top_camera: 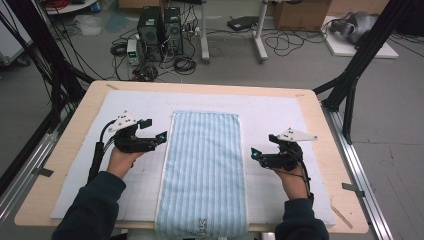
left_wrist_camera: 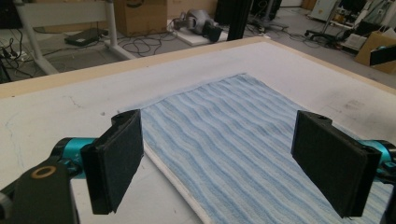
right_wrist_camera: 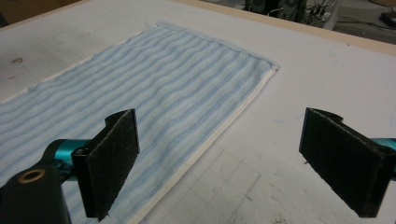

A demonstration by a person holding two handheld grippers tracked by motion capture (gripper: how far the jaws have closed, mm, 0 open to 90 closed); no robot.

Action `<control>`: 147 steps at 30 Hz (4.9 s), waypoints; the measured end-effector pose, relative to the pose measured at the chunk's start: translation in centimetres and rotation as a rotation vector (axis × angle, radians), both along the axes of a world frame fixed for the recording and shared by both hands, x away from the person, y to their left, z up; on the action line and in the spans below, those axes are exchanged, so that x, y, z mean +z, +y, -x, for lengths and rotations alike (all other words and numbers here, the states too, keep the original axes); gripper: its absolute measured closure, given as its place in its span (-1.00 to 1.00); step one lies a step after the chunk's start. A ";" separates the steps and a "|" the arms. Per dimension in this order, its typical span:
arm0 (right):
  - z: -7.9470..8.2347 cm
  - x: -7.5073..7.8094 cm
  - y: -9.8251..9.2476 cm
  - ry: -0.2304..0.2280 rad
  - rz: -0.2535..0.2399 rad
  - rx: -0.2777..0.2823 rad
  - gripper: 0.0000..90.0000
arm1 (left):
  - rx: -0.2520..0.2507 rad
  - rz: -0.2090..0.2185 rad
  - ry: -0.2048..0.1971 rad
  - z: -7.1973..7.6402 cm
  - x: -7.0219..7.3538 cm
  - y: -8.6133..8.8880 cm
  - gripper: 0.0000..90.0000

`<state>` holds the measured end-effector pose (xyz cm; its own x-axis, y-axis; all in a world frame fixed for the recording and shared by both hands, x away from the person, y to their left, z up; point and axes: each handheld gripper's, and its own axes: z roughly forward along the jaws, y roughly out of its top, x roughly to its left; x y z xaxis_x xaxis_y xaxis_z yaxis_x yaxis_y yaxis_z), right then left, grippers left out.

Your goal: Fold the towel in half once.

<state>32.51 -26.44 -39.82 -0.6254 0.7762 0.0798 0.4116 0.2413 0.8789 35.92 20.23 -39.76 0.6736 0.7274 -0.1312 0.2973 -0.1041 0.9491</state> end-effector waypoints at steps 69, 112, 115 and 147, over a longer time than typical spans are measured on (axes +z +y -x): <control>-7.4 -2.6 7.4 0.210 0.160 -0.084 0.86 | 0.076 -0.161 0.288 -5.0 -3.9 -3.3 0.93; 2.9 -2.0 5.4 0.152 0.075 -0.009 0.35 | -0.001 0.023 0.271 4.0 -3.5 0.1 0.10; 1.9 -1.6 5.1 0.146 0.060 -0.055 0.25 | 0.026 0.045 0.254 2.6 -3.0 0.8 0.04; -6.2 -3.8 7.8 0.240 0.279 -0.063 0.84 | 0.033 -0.233 0.296 -3.8 -5.2 -3.3 0.87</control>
